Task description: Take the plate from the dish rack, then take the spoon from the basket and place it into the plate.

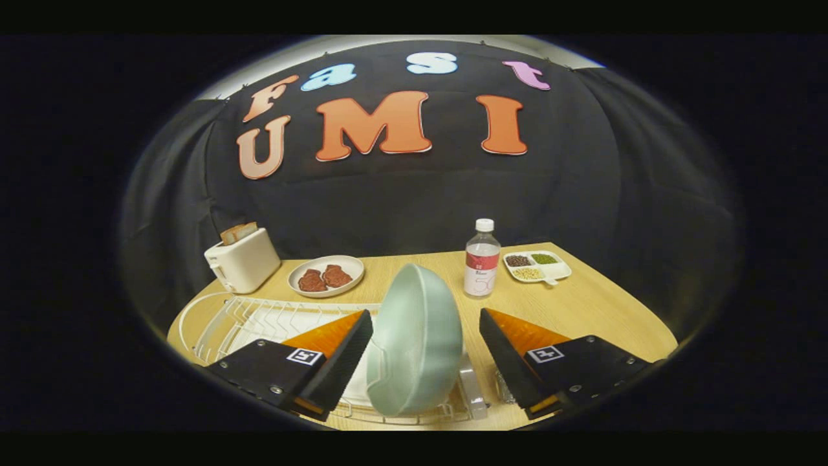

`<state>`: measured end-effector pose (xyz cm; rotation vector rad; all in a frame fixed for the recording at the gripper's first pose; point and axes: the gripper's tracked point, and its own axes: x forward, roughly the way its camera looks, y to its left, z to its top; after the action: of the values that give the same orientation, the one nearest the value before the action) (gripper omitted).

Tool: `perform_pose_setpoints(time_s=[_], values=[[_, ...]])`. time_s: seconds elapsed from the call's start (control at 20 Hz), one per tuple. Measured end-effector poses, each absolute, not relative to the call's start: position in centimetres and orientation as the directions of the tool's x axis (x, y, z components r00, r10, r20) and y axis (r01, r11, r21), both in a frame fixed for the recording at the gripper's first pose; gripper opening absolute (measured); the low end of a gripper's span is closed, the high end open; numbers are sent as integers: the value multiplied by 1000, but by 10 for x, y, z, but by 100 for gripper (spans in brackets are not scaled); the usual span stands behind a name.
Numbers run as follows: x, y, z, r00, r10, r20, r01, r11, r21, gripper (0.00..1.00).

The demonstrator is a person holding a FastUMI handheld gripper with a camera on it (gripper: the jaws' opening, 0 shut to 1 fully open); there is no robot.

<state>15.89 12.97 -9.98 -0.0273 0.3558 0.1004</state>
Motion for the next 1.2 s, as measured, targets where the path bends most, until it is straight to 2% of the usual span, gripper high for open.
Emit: perform_pose_setpoints(time_s=[0.1, 0.3, 0.45, 0.6, 1.0, 1.2], values=[[160, 134, -108, 924, 90, -372, -104, 994, -17, 92], [161, 132, -108, 926, 35, -376, -66, 996, -68, 61], [161, 131, -107, 921, -29, -387, -13, 994, -104, 33], [160, 135, -99, 924, -73, -376, 14, 987, -158, 29], [157, 142, -69, 945, -151, -291, 57, 950, -308, 28], [151, 143, -49, 955, -137, -263, 58, 956, -288, 28]])
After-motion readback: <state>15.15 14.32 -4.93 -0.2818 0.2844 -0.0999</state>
